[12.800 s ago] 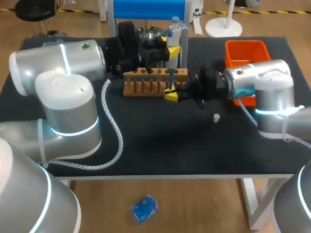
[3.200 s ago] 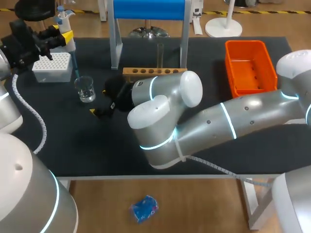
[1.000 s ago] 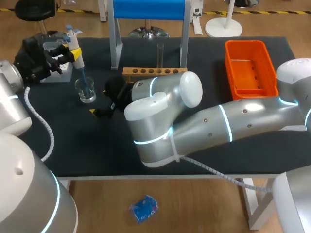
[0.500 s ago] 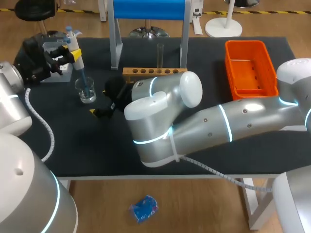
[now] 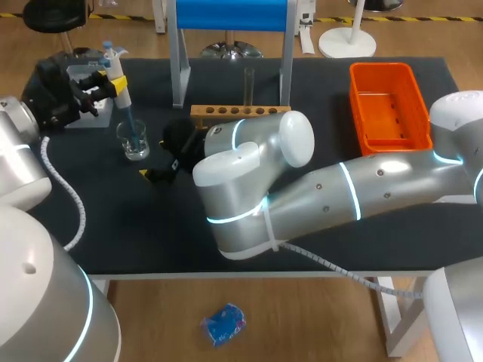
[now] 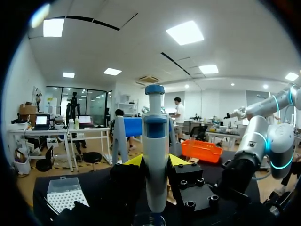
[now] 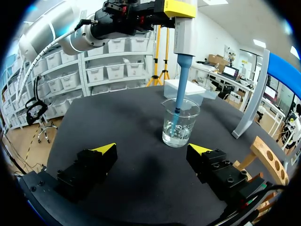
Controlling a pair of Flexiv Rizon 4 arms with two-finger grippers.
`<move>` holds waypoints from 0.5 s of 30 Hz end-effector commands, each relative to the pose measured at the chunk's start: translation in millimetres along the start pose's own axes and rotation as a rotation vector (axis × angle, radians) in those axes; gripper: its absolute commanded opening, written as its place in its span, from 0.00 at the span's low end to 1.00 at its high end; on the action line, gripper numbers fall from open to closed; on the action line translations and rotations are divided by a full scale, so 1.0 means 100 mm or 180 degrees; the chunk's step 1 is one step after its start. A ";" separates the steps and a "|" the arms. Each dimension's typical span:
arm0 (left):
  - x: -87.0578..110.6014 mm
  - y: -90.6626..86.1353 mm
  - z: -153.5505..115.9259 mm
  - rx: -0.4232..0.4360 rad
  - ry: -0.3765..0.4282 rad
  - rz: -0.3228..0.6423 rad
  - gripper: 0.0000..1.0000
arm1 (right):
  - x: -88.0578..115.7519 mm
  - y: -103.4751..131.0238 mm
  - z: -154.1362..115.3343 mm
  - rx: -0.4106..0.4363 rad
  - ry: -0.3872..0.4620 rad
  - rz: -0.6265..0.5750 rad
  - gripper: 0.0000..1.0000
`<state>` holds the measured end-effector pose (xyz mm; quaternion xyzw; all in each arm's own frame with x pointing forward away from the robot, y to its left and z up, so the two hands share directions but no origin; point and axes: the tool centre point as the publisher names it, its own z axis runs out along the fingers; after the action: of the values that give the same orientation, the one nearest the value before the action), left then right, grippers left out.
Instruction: Invert the test tube, pick up the pipette, mount the tip to pipette, aspirate from beaker and dispense into the tube, eject the tip, return the pipette, and cap with the stopper.
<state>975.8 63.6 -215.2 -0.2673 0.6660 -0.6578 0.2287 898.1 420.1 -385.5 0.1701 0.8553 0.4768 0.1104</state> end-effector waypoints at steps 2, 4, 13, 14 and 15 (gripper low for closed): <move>-0.02 0.04 0.03 -0.0013 0.0005 0.0006 0.00 | 0.01 0.00 0.00 -0.0002 -0.0008 0.0000 1.00; -0.02 0.05 0.03 -0.0020 0.0006 0.0005 0.00 | 0.01 0.00 0.00 -0.0002 -0.0008 0.0000 1.00; -0.01 0.05 0.04 0.0003 0.0026 -0.0003 0.00 | 0.01 0.00 0.00 -0.0002 -0.0008 0.0000 1.00; -0.01 0.05 0.04 0.0009 0.0023 -0.0003 0.00 | 0.01 0.00 0.00 -0.0002 -0.0008 0.0000 1.00; -0.01 0.05 0.04 0.0010 0.0019 -0.0002 0.00 | 0.01 0.00 0.00 -0.0002 -0.0008 0.0000 1.00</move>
<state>978.2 60.6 -218.9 -0.2657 0.6674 -0.6584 0.2249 898.1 420.1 -385.5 0.1701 0.8554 0.4767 0.1104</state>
